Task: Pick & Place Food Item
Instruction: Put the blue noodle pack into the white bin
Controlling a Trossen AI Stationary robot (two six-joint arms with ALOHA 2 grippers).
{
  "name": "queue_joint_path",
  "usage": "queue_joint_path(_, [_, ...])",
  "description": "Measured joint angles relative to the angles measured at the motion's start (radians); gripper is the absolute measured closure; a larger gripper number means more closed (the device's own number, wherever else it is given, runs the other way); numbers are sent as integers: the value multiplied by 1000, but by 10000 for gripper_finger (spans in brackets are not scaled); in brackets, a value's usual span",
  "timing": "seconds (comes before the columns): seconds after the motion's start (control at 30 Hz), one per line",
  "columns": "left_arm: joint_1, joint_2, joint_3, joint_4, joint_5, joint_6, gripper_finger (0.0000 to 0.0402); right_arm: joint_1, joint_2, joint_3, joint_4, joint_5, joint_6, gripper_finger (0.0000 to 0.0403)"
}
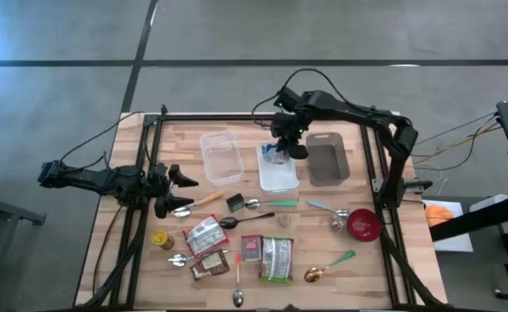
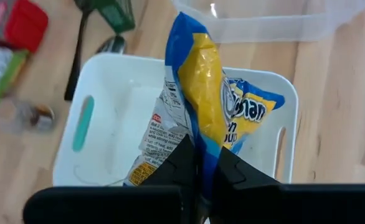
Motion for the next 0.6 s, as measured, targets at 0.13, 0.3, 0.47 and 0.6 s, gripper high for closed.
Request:
queue_joint_path(0.13, [0, 0, 0, 0, 0, 2, 39, 0, 24, 2, 4, -2, -82, 392])
queue_joint_path(0.3, [1, 0, 0, 0, -3, 2, 39, 0, 72, 2, 11, -2, -102, 392])
queue_joint_path(0.47, [1, 0, 0, 0, -4, 2, 39, 0, 133, 9, 13, 11, -103, 392])
queue_joint_path(0.6, [1, 0, 0, -1, -4, 2, 39, 0, 154, 14, 18, 20, -100, 392])
